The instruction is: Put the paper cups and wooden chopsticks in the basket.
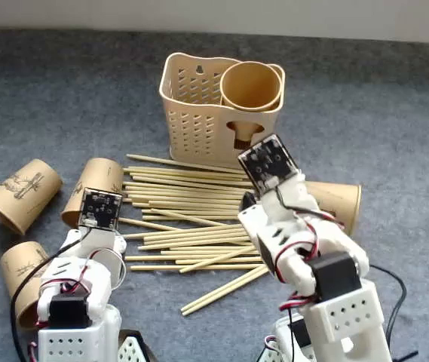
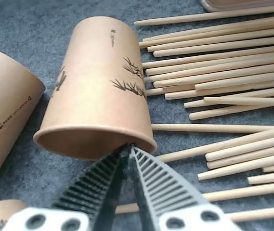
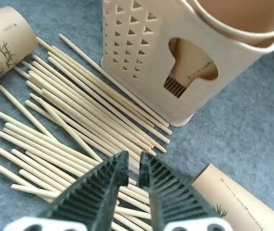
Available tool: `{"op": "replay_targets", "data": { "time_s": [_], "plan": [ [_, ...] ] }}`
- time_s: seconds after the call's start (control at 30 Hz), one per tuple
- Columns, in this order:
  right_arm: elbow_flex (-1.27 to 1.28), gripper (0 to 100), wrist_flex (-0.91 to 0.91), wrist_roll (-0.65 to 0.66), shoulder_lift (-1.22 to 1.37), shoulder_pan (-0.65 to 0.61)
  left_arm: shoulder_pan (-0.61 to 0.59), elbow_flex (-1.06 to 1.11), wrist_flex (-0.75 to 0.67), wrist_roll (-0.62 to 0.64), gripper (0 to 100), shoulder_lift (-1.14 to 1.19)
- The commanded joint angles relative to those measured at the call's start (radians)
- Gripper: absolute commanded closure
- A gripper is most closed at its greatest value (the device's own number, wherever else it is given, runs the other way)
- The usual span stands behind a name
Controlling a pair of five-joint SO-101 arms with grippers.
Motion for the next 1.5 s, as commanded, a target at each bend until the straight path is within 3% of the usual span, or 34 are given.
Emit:
{"op": "replay_targets", "data": {
  "time_s": [0.0,0.13,0.37,0.5,0.8,1.1,1.3,1.47],
  "plan": [
    [0.088,94.7,-0.054,-0.017,-0.114,0.036,-0.077,-0.091,0.012,-0.006,97,-0.016],
    [0.196,94.7,-0.096,-0.089,-0.205,0.039,-0.117,-0.11,0.008,-0.009,97,-0.016],
    [0.343,94.7,-0.202,-0.178,-0.34,0.099,-0.156,-0.194,0.011,-0.186,97,-0.016],
    [0.433,94.7,-0.246,-0.203,-0.4,0.142,-0.156,-0.259,0.014,-0.213,97,-0.016],
    [0.572,94.7,-0.314,-0.273,-0.521,0.14,-0.154,-0.495,0.109,-0.301,97,-0.001],
    [0.615,94.7,-0.314,-0.284,-0.555,0.14,-0.255,-0.707,0.137,-0.391,97,0.364],
    [0.616,94.7,-0.314,-0.292,-0.555,0.142,-0.289,-0.734,0.173,-0.618,97,0.513],
    [0.616,94.7,-0.315,-0.292,-0.555,0.142,-0.289,-0.73,0.17,-0.732,85,0.602]
  ]
}}
